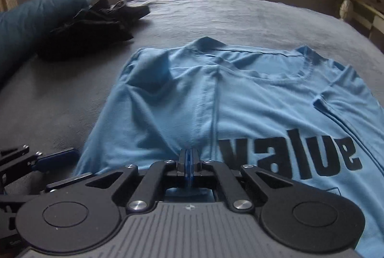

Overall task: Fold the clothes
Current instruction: 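Release the left gripper and pinch and adjust the shirt near the collar with the right gripper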

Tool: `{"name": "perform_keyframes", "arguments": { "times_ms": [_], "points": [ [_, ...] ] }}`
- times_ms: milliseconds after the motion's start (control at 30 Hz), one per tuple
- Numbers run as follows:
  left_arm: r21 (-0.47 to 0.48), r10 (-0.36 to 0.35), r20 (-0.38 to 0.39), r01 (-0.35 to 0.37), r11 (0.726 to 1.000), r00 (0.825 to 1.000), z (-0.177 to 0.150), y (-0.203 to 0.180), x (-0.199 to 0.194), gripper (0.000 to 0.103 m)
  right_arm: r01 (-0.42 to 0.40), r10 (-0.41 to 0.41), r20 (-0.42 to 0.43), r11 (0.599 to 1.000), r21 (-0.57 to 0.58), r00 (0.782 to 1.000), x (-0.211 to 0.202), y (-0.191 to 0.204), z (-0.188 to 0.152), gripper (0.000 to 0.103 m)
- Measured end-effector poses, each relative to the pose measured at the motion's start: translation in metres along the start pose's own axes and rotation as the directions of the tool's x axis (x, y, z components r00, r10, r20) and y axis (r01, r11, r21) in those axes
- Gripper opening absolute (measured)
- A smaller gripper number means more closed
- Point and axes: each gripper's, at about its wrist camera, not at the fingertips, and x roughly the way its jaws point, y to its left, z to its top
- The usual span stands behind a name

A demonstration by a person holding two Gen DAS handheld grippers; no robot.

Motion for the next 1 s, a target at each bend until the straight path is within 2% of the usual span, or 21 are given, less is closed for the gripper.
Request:
{"name": "perform_keyframes", "arguments": {
  "times_ms": [67, 133, 200, 233, 267, 333, 433, 567, 600, 633, 667, 700, 867, 1000],
  "points": [
    [-0.005, -0.004, 0.005, 0.004, 1.0, 1.0, -0.001, 0.001, 0.0, 0.04, 0.045, -0.047, 0.016, 0.993, 0.108, 0.999, -0.003, -0.019, 0.014, 0.001],
    [-0.013, -0.01, 0.007, 0.011, 1.0, 1.0, -0.002, 0.003, 0.001, 0.04, -0.009, 0.001, 0.046, 0.982, 0.186, 0.999, -0.003, -0.032, 0.027, 0.002],
    [-0.019, -0.015, 0.011, 0.016, 1.0, 1.0, -0.002, 0.004, 0.001, 0.04, -0.075, 0.067, 0.042, 0.965, 0.251, 0.997, 0.006, -0.04, 0.04, 0.014],
    [-0.021, -0.018, 0.013, 0.018, 1.0, 1.0, -0.003, 0.004, 0.001, 0.04, -0.094, 0.086, 0.041, 0.957, 0.274, 0.995, 0.014, -0.043, 0.046, 0.026],
    [-0.022, -0.019, 0.016, 0.019, 1.0, 1.0, -0.003, 0.004, 0.0, 0.04, -0.112, 0.105, 0.039, 0.948, 0.298, 0.994, 0.021, -0.046, 0.051, 0.033],
    [-0.024, -0.022, 0.021, 0.022, 0.999, 1.0, -0.004, 0.005, 0.0, 0.04, -0.115, 0.113, 0.028, 0.938, 0.326, 0.993, 0.036, -0.05, 0.061, 0.035],
    [-0.032, -0.029, 0.025, 0.03, 0.999, 0.999, -0.005, 0.007, 0.001, 0.04, -0.15, 0.162, 0.005, 0.903, 0.402, 0.987, 0.057, -0.058, 0.067, 0.036],
    [-0.04, -0.035, 0.028, 0.036, 0.999, 0.999, -0.005, 0.008, 0.001, 0.04, -0.199, 0.212, 0.021, 0.872, 0.447, 0.977, 0.067, -0.062, 0.067, 0.036],
    [-0.041, -0.036, 0.028, 0.037, 0.998, 0.999, -0.006, 0.008, 0.001, 0.04, -0.206, 0.218, 0.025, 0.874, 0.441, 0.976, 0.067, -0.061, 0.067, 0.036],
    [-0.042, -0.036, 0.029, 0.037, 0.998, 0.999, -0.006, 0.008, 0.001, 0.04, -0.21, 0.219, 0.029, 0.877, 0.431, 0.975, 0.068, -0.06, 0.067, 0.031],
    [-0.042, -0.037, 0.029, 0.038, 0.998, 0.999, -0.006, 0.008, 0.001, 0.04, -0.211, 0.218, 0.031, 0.884, 0.418, 0.975, 0.067, -0.059, 0.066, 0.012],
    [-0.043, -0.037, 0.03, 0.038, 0.998, 0.999, -0.006, 0.008, 0.001, 0.04, -0.209, 0.215, 0.034, 0.888, 0.41, 0.976, 0.067, -0.058, 0.066, 0.003],
    [-0.045, -0.038, 0.031, 0.04, 0.998, 0.999, -0.006, 0.008, 0.0, 0.04, -0.209, 0.169, 0.128, 0.868, 0.45, 0.977, 0.046, -0.069, 0.059, 0.002],
    [-0.046, -0.038, 0.032, 0.039, 0.998, 0.999, -0.005, 0.008, 0.001, 0.04, -0.156, 0.101, 0.134, 0.848, 0.507, 0.986, 0.047, -0.082, 0.05, 0.002]
  ]
}}
